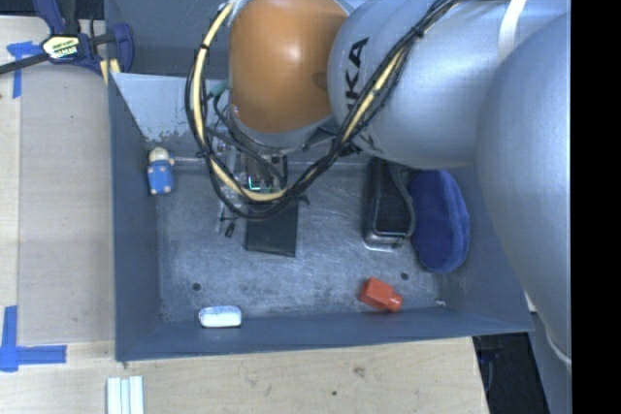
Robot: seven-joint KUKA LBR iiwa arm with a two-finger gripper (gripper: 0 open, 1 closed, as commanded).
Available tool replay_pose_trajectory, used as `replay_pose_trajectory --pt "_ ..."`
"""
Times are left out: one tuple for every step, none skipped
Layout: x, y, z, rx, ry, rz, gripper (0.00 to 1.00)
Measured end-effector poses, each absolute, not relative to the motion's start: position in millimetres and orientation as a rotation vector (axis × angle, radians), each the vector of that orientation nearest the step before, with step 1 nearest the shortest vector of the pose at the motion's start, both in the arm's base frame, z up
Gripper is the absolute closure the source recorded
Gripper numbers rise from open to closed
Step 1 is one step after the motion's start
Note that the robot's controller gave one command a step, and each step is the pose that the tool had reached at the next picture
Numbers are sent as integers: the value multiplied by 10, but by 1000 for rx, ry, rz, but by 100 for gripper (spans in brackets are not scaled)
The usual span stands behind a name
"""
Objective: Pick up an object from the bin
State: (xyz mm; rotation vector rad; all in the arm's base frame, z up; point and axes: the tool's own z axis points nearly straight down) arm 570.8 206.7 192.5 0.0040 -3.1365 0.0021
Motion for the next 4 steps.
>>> replay_pose_trajectory --pt "5502 1389 754 215 -3128 5 0" --pt "5749 558 706 488 -3109 4 0" --pt "5750 598 719 489 -3111 -1 100" --pt "5560 541 2056 429 -3124 1 100"
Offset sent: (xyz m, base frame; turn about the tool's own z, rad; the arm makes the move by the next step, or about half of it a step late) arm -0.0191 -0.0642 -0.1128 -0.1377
